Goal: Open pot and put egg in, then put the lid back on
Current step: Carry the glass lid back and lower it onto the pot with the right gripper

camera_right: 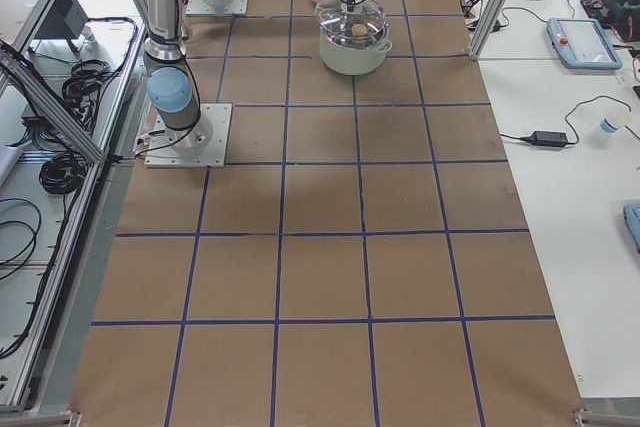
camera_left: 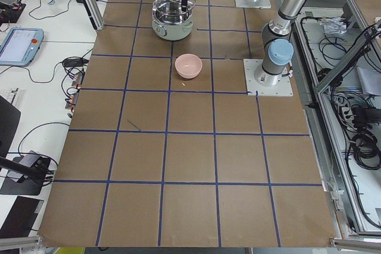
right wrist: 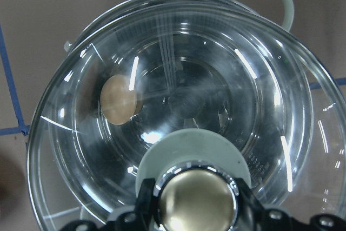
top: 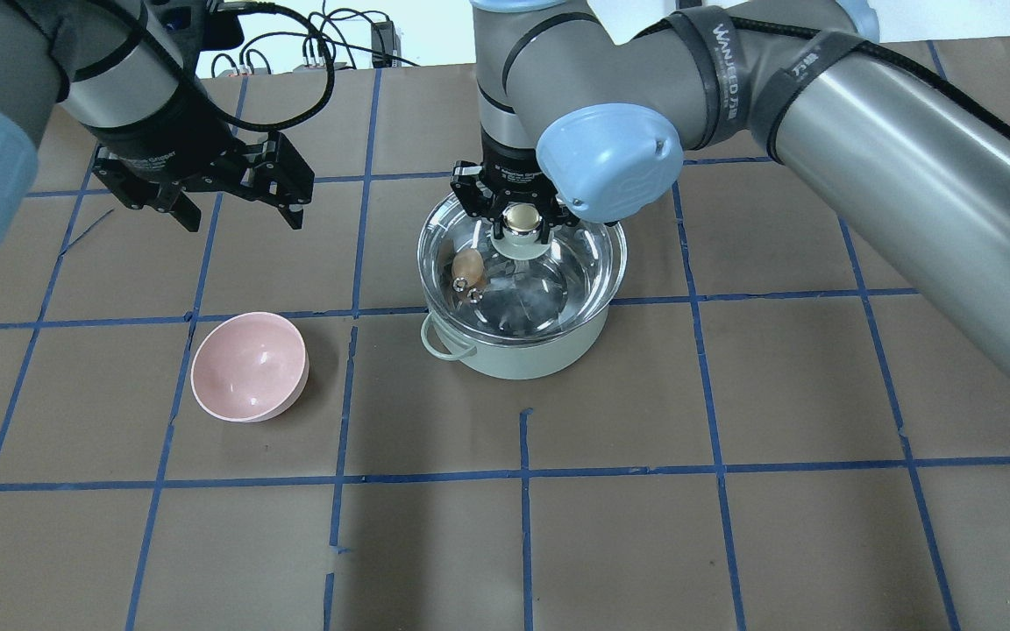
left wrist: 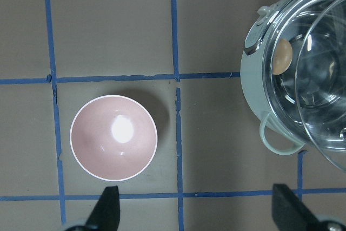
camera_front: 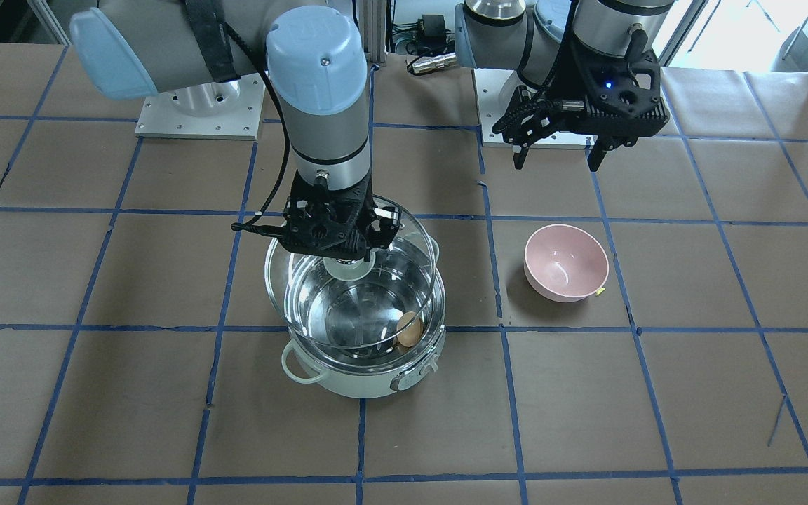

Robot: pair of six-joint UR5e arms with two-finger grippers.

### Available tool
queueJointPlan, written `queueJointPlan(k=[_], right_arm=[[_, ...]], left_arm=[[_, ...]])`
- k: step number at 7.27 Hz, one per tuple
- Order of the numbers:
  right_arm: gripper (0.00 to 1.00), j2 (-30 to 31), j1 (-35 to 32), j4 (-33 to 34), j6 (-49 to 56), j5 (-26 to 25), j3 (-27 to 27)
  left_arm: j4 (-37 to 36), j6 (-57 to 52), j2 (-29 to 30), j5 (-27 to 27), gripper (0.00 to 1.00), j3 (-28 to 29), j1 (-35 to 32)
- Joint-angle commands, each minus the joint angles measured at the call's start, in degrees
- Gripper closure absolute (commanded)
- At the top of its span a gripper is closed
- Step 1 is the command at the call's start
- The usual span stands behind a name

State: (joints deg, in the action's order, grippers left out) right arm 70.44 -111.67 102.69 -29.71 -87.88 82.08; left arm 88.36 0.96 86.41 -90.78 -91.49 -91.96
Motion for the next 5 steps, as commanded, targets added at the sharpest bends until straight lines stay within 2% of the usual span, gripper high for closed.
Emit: queueJointPlan(k=[1,5], right_arm=[[0.66,-1.53,-0.13,-0.56,0.88,0.07,0.1],[0.65,-2.5,-0.13,0.23,2.73,0.07,0.01]], left_arm=[[0.06,0.09,-0.1,0.08,0.0,-0.09,-0.07],[0.14,1.41,-0.36,-0.01,0.0,-0.18,-0.15]])
